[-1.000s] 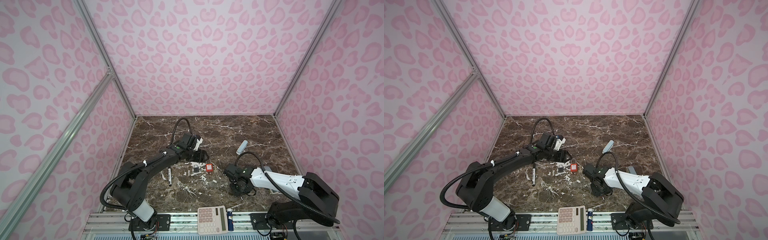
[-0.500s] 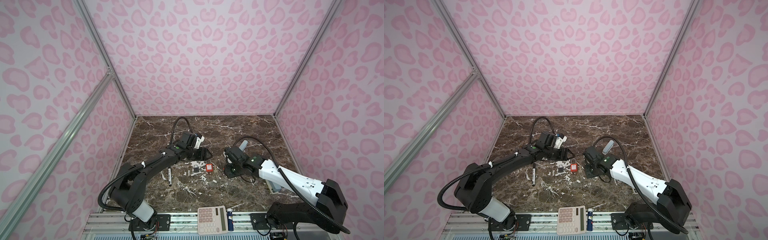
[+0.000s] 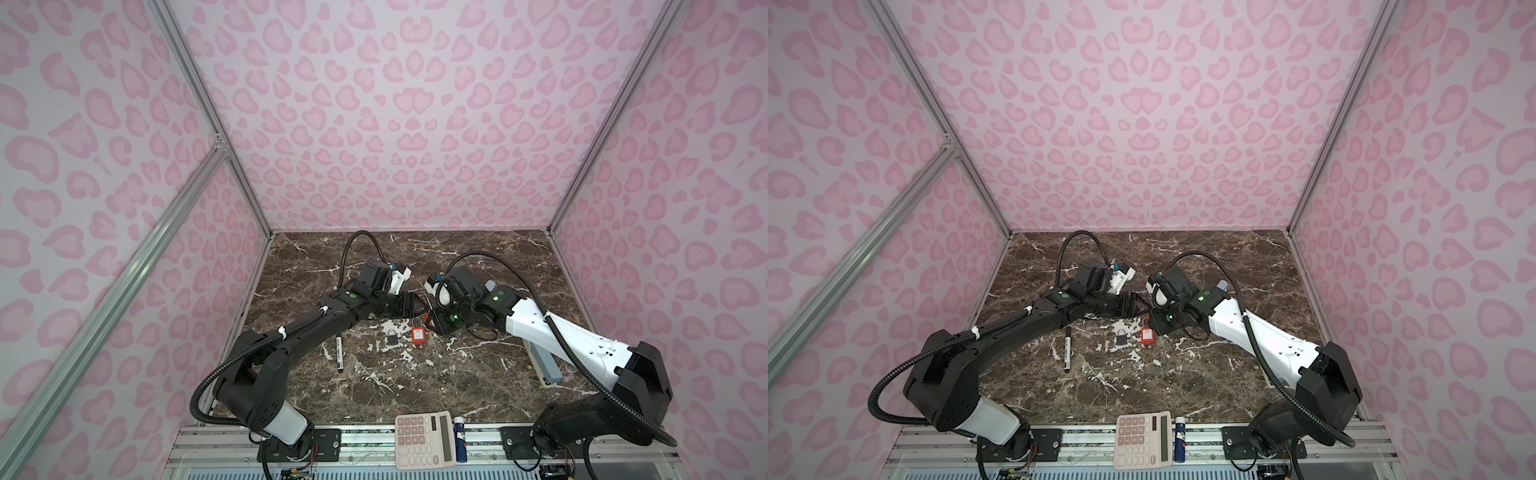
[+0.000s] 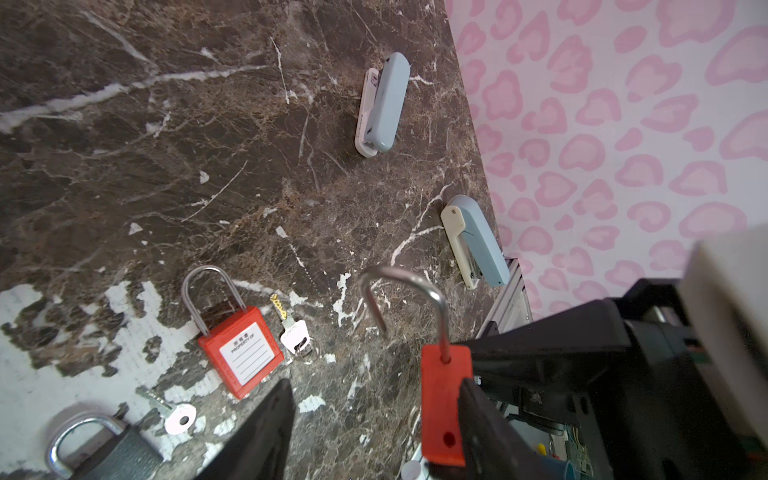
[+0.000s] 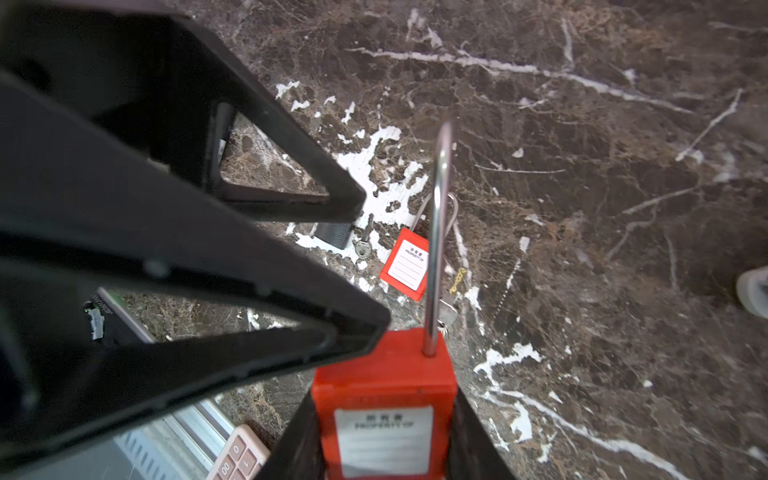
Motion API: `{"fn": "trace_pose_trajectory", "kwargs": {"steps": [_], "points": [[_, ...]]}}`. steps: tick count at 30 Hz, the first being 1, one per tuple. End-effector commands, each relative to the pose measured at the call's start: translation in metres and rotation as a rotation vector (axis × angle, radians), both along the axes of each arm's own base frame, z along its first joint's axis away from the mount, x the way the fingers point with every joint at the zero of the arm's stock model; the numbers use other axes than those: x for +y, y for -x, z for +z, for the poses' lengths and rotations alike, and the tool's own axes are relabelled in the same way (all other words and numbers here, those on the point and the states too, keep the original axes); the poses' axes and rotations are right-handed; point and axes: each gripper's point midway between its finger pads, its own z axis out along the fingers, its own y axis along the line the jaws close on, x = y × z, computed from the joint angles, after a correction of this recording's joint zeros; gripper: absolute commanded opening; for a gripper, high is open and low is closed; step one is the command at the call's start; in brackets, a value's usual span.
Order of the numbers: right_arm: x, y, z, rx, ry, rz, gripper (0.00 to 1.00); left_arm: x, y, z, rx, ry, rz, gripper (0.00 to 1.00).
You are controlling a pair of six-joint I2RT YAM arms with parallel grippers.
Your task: Lock with the key
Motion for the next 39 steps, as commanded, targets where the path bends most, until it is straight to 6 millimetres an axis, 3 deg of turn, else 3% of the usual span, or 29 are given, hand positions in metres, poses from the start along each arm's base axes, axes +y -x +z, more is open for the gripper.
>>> {"fn": "trace_pose_trajectory", "kwargs": {"steps": [1, 15, 27, 34, 39], "points": [[0.012, -0.002, 0.004, -0.011, -0.036, 0.051, 0.29, -0.004, -0.001, 0.013, -0.027, 0.039, -0.012, 0.62], [0.026, -0.024, 0.017, -0.131, -0.053, 0.088, 0.28, -0.006, 0.002, 0.014, -0.020, 0.049, -0.024, 0.43], [0.022, -0.031, 0.011, -0.195, -0.025, 0.120, 0.29, -0.007, 0.002, 0.018, -0.024, 0.060, -0.022, 0.45], [0.028, -0.031, 0.028, -0.262, -0.064, 0.164, 0.29, -0.008, 0.002, 0.015, -0.016, 0.059, -0.023, 0.37], [0.035, -0.027, 0.032, -0.295, -0.079, 0.206, 0.30, -0.009, 0.000, 0.020, -0.022, 0.069, -0.025, 0.23]]}}
